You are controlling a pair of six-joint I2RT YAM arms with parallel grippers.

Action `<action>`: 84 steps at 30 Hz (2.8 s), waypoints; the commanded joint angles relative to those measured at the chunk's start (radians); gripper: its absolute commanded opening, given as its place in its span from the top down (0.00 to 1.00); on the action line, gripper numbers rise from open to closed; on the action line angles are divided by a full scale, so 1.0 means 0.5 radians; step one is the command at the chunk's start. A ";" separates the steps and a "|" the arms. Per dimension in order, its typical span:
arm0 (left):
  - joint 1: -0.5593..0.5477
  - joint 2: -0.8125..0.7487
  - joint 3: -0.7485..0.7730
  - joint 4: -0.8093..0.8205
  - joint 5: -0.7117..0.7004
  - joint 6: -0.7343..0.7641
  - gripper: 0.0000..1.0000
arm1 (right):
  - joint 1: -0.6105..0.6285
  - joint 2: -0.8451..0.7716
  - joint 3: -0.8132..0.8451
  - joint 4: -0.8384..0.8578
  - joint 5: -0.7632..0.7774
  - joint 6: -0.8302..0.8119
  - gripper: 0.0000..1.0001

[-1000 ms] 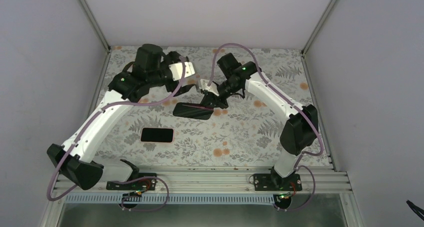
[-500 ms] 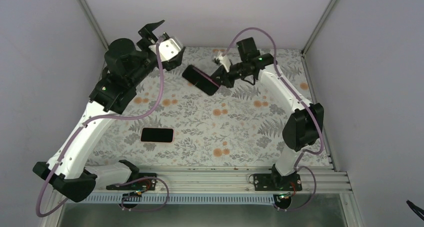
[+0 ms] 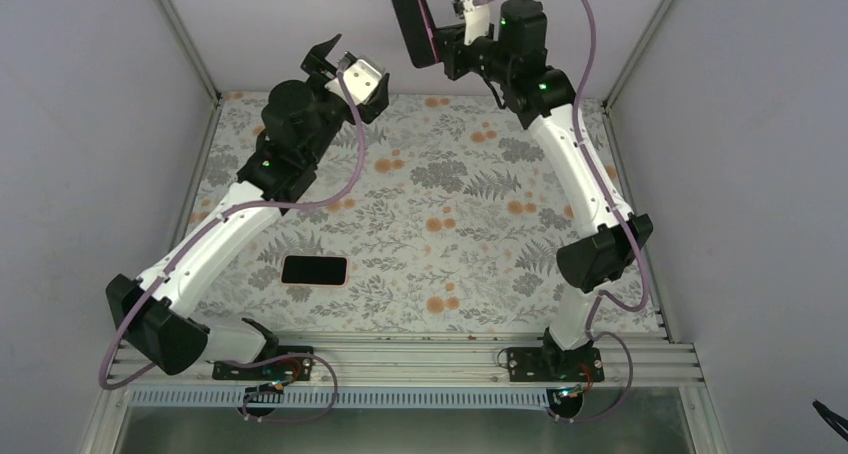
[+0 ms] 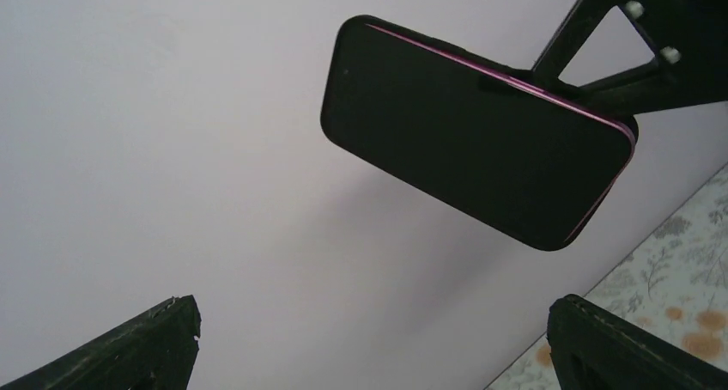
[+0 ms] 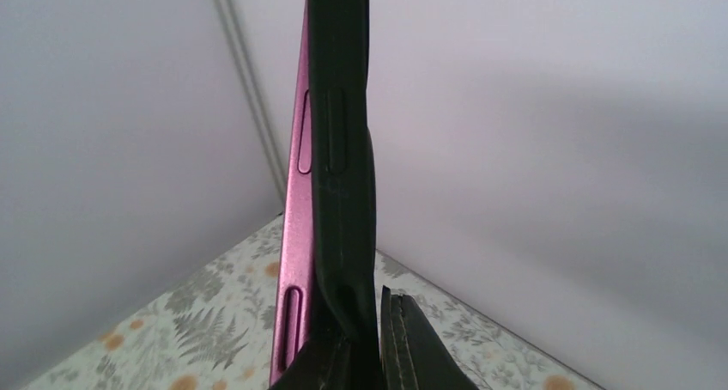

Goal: Take the phone out of the phone case
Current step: Remove the phone case from the phone.

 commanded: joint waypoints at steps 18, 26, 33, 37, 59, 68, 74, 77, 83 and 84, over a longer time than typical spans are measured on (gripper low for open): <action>-0.192 0.518 0.201 0.558 -0.305 -0.139 0.00 | 0.024 -0.139 -0.090 0.179 0.276 0.336 0.97; -0.249 0.711 0.424 0.518 -0.383 -0.107 0.00 | 0.036 -0.193 -0.128 0.178 0.240 0.336 0.97; -0.278 0.791 0.539 0.423 -0.373 -0.148 0.00 | 0.042 -0.192 -0.140 0.188 0.240 0.343 0.97; -0.279 0.753 0.483 0.396 -0.307 -0.160 0.00 | 0.041 -0.198 -0.140 0.192 0.274 0.330 0.97; -0.282 0.726 0.392 0.328 -0.174 -0.238 0.00 | 0.067 -0.208 -0.149 0.213 0.305 0.330 0.97; -0.282 0.667 0.326 0.342 -0.146 -0.254 0.00 | 0.070 -0.209 -0.184 0.233 0.297 0.328 0.97; -0.284 0.679 0.323 0.321 -0.119 -0.277 0.00 | 0.079 -0.202 -0.169 0.223 0.333 0.314 0.97; -0.284 0.657 0.286 0.343 -0.128 -0.283 0.00 | 0.079 -0.211 -0.171 0.224 0.357 0.303 0.97; -0.285 0.612 0.264 0.357 -0.128 -0.288 0.00 | 0.079 -0.206 -0.185 0.229 0.354 0.301 0.97; -0.285 0.617 0.276 0.358 -0.144 -0.284 0.00 | 0.081 -0.204 -0.183 0.230 0.344 0.307 0.97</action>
